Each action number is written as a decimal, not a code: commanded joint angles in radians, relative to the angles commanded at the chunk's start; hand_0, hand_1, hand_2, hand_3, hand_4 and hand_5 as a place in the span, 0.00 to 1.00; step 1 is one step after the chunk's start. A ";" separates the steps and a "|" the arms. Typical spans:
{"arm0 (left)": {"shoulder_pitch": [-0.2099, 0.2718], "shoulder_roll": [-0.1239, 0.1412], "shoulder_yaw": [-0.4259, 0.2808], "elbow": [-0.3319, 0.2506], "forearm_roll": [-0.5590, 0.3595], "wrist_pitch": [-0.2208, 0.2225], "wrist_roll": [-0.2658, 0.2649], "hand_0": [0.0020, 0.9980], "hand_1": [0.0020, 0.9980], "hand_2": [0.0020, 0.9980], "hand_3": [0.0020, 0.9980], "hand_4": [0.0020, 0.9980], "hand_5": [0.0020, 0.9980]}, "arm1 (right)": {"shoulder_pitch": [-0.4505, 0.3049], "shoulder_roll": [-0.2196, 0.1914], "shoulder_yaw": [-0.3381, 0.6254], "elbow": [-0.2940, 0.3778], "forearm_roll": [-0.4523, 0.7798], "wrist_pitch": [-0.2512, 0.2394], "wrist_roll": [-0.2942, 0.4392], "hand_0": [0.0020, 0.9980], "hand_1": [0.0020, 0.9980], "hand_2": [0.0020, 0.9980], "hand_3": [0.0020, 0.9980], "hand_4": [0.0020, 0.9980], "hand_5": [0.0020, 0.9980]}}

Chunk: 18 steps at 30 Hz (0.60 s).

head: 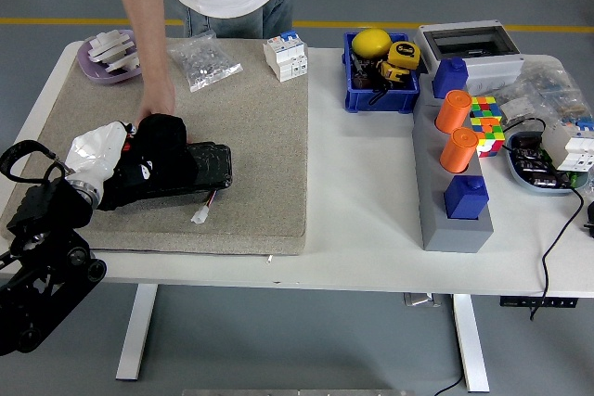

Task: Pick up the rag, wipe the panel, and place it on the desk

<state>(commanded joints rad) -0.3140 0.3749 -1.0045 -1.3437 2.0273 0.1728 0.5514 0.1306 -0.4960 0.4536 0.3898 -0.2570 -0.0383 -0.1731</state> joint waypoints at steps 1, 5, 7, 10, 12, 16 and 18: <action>0.003 0.001 -0.007 0.002 0.002 0.001 0.000 0.21 0.18 0.52 0.54 0.37 0.00 | 0.000 0.000 0.001 0.000 0.000 0.000 0.000 0.73 0.51 0.65 0.60 1.00 0.60; 0.016 0.005 -0.040 0.014 0.007 0.001 0.001 0.21 0.18 0.52 0.54 0.37 0.00 | -0.001 0.000 0.001 -0.001 0.001 0.000 0.000 0.73 0.51 0.65 0.60 1.00 0.60; 0.021 0.006 -0.053 0.021 0.008 0.001 0.001 0.21 0.18 0.52 0.54 0.37 0.00 | 0.000 0.000 0.002 0.000 0.000 0.000 0.000 0.73 0.51 0.65 0.60 1.00 0.60; 0.030 0.009 -0.074 0.029 0.013 0.001 0.002 0.21 0.18 0.52 0.54 0.37 0.00 | 0.000 0.000 0.003 0.000 -0.001 0.000 0.000 0.73 0.51 0.65 0.60 1.00 0.60; 0.035 0.009 -0.087 0.033 0.014 0.001 0.002 0.21 0.18 0.52 0.54 0.37 0.00 | 0.000 0.000 0.003 0.000 0.000 0.000 0.000 0.73 0.51 0.65 0.60 1.00 0.60; 0.046 0.011 -0.106 0.038 0.016 0.002 0.002 0.21 0.18 0.52 0.54 0.37 0.00 | -0.001 0.000 0.004 0.000 0.001 0.000 0.000 0.73 0.51 0.65 0.60 1.00 0.60; 0.049 0.012 -0.111 0.039 0.020 0.002 0.004 0.21 0.18 0.52 0.54 0.38 0.00 | -0.001 0.000 0.004 0.000 0.000 -0.001 0.000 0.73 0.51 0.65 0.60 1.00 0.60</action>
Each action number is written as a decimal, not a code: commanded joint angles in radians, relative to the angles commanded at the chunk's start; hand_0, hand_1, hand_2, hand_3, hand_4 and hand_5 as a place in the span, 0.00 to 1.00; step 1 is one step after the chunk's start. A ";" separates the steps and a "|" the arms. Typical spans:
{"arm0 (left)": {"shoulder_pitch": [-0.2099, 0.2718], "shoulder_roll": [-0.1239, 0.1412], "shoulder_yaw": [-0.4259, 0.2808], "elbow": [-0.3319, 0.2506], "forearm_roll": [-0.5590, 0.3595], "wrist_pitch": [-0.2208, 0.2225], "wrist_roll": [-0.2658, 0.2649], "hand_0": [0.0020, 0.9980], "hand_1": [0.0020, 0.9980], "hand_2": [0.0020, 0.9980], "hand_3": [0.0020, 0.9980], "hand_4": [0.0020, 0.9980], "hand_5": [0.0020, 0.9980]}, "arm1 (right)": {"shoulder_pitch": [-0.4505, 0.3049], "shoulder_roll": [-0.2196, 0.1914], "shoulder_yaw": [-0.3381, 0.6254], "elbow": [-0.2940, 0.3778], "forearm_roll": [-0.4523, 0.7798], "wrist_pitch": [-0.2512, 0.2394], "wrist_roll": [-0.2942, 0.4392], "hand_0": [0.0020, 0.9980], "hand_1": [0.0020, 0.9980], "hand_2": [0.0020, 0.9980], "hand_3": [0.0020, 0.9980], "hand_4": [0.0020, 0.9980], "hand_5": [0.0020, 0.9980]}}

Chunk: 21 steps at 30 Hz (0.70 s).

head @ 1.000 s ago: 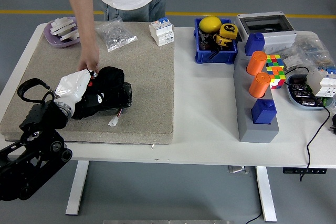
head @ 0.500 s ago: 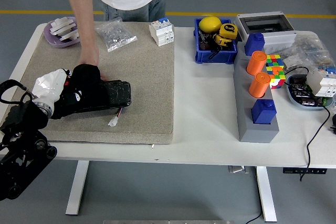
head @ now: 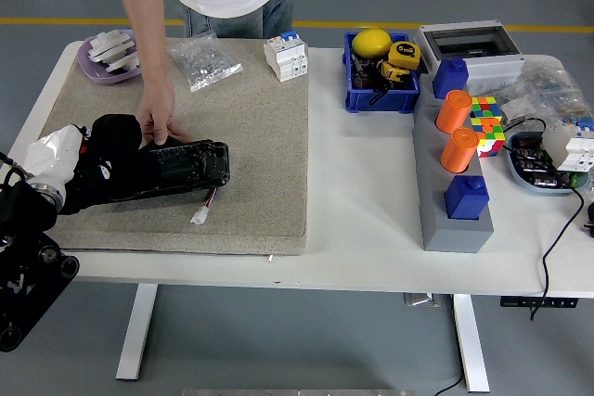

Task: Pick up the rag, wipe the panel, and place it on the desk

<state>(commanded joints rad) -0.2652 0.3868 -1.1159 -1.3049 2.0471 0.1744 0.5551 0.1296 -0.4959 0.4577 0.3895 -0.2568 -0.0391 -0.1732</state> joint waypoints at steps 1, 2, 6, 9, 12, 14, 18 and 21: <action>0.001 0.000 -0.003 0.000 0.000 0.001 0.000 0.21 0.18 0.52 0.54 0.38 0.00 | 0.000 0.000 0.001 0.000 0.000 0.000 0.000 0.73 0.51 0.65 0.60 1.00 0.60; 0.001 0.000 -0.004 0.000 0.001 0.002 0.001 0.21 0.18 0.52 0.54 0.38 0.00 | 0.000 0.001 0.001 0.000 0.000 0.000 0.000 0.73 0.51 0.65 0.60 1.00 0.60; -0.003 -0.002 -0.003 -0.003 0.004 0.004 0.005 0.21 0.18 0.52 0.54 0.38 0.00 | 0.001 0.002 0.001 0.000 0.000 0.000 0.000 0.73 0.51 0.65 0.60 1.00 0.60; -0.008 -0.005 0.005 -0.021 0.008 0.004 0.011 0.21 0.18 0.52 0.54 0.38 0.00 | 0.002 0.001 0.001 0.001 -0.001 0.000 0.001 0.73 0.51 0.65 0.60 1.00 0.60; -0.022 -0.010 0.019 -0.035 0.004 0.005 0.014 0.21 0.18 0.52 0.54 0.38 0.00 | 0.002 0.001 -0.002 0.000 0.001 0.000 0.001 0.73 0.51 0.65 0.60 1.00 0.60; -0.032 -0.014 0.033 -0.043 0.002 0.005 0.016 0.21 0.18 0.52 0.54 0.38 0.00 | 0.002 0.000 -0.002 0.000 0.001 0.000 0.001 0.73 0.51 0.65 0.60 1.00 0.60; -0.056 -0.026 0.069 -0.047 -0.009 0.006 0.016 0.21 0.18 0.52 0.54 0.38 0.00 | 0.004 0.000 -0.003 0.000 0.001 0.000 0.001 0.73 0.51 0.65 0.61 1.00 0.60; -0.078 -0.042 0.104 -0.039 -0.021 0.006 0.016 0.21 0.18 0.52 0.54 0.38 0.00 | 0.004 0.000 -0.004 0.000 0.001 0.000 0.002 0.73 0.51 0.65 0.61 1.00 0.60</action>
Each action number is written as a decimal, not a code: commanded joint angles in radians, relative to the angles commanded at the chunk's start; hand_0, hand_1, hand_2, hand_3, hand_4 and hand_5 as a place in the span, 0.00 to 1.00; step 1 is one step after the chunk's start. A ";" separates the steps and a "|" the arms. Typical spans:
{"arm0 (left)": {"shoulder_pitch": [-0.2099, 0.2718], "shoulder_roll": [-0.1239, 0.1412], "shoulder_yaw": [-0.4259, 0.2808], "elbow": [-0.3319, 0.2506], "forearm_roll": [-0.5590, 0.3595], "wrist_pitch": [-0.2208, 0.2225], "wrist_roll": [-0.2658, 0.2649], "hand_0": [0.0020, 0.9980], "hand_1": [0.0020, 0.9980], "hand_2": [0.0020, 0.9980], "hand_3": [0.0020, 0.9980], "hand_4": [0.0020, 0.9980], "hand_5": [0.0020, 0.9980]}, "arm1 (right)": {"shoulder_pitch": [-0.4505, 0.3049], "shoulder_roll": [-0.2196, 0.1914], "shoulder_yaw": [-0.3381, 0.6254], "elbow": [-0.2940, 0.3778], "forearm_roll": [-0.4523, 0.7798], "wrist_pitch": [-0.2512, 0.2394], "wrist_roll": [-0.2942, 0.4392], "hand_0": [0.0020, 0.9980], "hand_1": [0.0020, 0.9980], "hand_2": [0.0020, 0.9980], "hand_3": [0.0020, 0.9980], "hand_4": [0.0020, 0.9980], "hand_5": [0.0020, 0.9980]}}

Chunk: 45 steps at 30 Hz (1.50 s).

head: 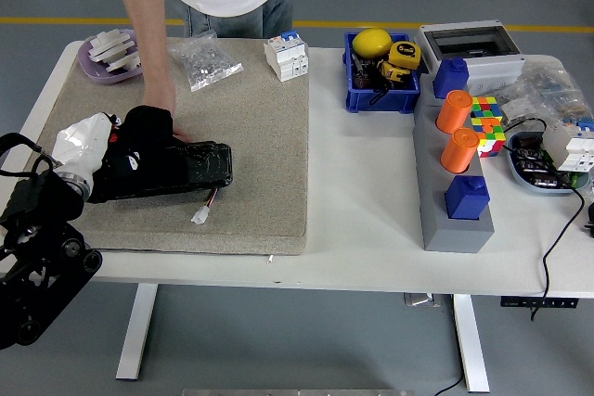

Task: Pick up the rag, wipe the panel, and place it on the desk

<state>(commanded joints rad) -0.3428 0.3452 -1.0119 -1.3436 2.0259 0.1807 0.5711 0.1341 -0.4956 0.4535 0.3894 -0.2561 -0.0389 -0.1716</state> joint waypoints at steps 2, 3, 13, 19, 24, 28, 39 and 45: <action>-0.013 -0.012 0.024 0.006 -0.007 0.000 -0.001 0.21 0.18 0.52 0.54 0.38 0.00 | 0.001 0.000 -0.001 0.000 0.001 0.000 0.000 0.73 0.51 0.65 0.61 1.00 0.60; -0.017 -0.016 0.034 0.008 -0.010 0.000 -0.001 0.21 0.18 0.52 0.54 0.38 0.00 | 0.001 0.000 -0.001 0.000 0.000 0.000 0.001 0.73 0.51 0.65 0.60 1.00 0.60; -0.060 -0.034 0.130 -0.008 -0.032 -0.002 -0.001 0.21 0.18 0.52 0.54 0.39 0.00 | 0.003 -0.003 -0.005 0.000 0.002 0.001 0.001 0.73 0.51 0.65 0.60 1.00 0.60; -0.082 -0.046 0.170 -0.015 -0.042 -0.005 0.002 0.21 0.18 0.52 0.54 0.39 0.00 | 0.006 -0.004 -0.008 0.001 0.002 0.001 0.001 0.73 0.51 0.65 0.60 1.00 0.60; -0.106 -0.066 0.198 -0.015 -0.049 -0.006 0.004 0.21 0.18 0.52 0.53 0.40 0.00 | 0.006 -0.004 -0.011 0.001 0.002 0.001 0.002 0.73 0.51 0.65 0.60 1.00 0.60; -0.116 -0.077 0.213 -0.011 -0.053 -0.006 0.006 0.21 0.18 0.52 0.54 0.40 0.00 | 0.007 -0.005 -0.014 0.002 0.003 0.002 0.001 0.73 0.51 0.65 0.61 1.00 0.60; -0.125 -0.088 0.232 -0.013 -0.055 -0.006 0.010 0.21 0.18 0.52 0.54 0.41 0.00 | 0.008 -0.005 -0.016 0.002 0.003 0.002 0.000 0.73 0.51 0.65 0.60 1.00 0.60; -0.111 -0.078 0.205 0.007 -0.049 -0.008 0.012 0.22 0.18 0.52 0.54 0.41 0.00 | 0.005 -0.005 -0.014 0.001 0.002 0.002 0.000 0.73 0.51 0.65 0.60 1.00 0.60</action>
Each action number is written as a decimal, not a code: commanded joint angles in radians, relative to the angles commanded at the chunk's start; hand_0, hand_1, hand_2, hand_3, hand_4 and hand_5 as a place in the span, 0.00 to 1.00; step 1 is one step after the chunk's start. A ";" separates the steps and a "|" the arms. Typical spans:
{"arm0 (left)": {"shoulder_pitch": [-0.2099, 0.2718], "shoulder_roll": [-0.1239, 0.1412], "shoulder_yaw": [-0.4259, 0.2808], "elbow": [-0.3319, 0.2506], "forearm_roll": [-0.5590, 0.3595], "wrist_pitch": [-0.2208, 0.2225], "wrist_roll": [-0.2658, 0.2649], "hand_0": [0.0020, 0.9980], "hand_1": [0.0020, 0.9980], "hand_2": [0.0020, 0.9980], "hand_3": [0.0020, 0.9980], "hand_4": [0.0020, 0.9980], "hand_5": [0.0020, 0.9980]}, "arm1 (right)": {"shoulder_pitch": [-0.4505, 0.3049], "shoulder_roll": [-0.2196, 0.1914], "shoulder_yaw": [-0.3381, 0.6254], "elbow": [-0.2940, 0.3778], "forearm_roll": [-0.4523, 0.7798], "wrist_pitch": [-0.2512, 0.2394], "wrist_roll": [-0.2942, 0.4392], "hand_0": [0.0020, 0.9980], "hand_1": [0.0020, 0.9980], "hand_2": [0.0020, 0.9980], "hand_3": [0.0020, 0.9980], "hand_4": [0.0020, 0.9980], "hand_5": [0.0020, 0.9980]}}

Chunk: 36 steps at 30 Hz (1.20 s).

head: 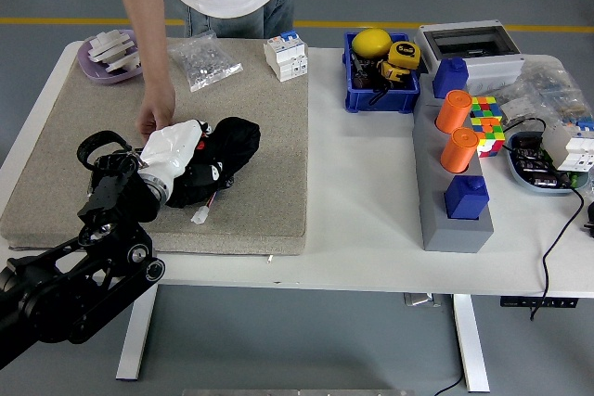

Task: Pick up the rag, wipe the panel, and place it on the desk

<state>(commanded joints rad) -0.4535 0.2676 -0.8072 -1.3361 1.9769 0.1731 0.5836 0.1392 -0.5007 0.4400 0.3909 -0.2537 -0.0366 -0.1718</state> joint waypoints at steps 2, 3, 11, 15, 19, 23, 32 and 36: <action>0.009 0.005 -0.018 0.007 0.002 0.001 -0.001 0.22 0.18 0.52 0.54 0.41 0.00 | -0.001 0.000 0.003 0.000 -0.001 -0.001 0.000 0.73 0.51 0.65 0.60 1.00 0.60; 0.013 0.007 -0.025 0.010 0.004 0.001 0.000 0.22 0.18 0.52 0.54 0.41 0.00 | -0.001 0.000 0.004 0.000 -0.001 -0.001 0.000 0.73 0.51 0.65 0.60 1.00 0.60; 0.046 0.033 -0.086 0.019 0.021 0.002 0.000 0.22 0.18 0.52 0.54 0.42 0.00 | -0.004 0.000 0.011 0.000 -0.004 -0.002 0.002 0.73 0.51 0.65 0.60 1.00 0.60; 0.057 0.044 -0.116 0.024 0.027 0.002 0.000 0.21 0.18 0.52 0.54 0.43 0.00 | -0.005 0.000 0.012 -0.001 -0.003 -0.001 0.002 0.73 0.51 0.65 0.60 1.00 0.60; 0.071 0.054 -0.151 0.030 0.035 0.002 0.000 0.21 0.18 0.52 0.54 0.43 0.00 | -0.005 -0.001 0.014 0.000 -0.005 -0.002 0.002 0.73 0.51 0.65 0.60 1.00 0.60; 0.084 0.066 -0.178 0.037 0.039 0.001 0.001 0.21 0.18 0.52 0.54 0.43 0.00 | -0.005 -0.001 0.016 -0.001 -0.005 -0.002 0.002 0.73 0.51 0.65 0.60 1.00 0.60; 0.113 0.077 -0.232 0.065 0.049 0.003 0.001 0.21 0.18 0.52 0.54 0.43 0.00 | -0.006 -0.001 0.019 0.000 -0.007 -0.002 0.002 0.73 0.51 0.65 0.60 1.00 0.60; 0.125 0.081 -0.274 0.077 0.061 0.006 0.000 0.21 0.18 0.52 0.54 0.44 0.00 | -0.008 -0.001 0.019 -0.001 -0.006 -0.002 0.001 0.73 0.51 0.65 0.60 1.00 0.60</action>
<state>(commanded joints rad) -0.3289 0.3484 -1.0815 -1.2595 2.0380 0.1792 0.5835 0.1315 -0.5014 0.4595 0.3902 -0.2600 -0.0385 -0.1703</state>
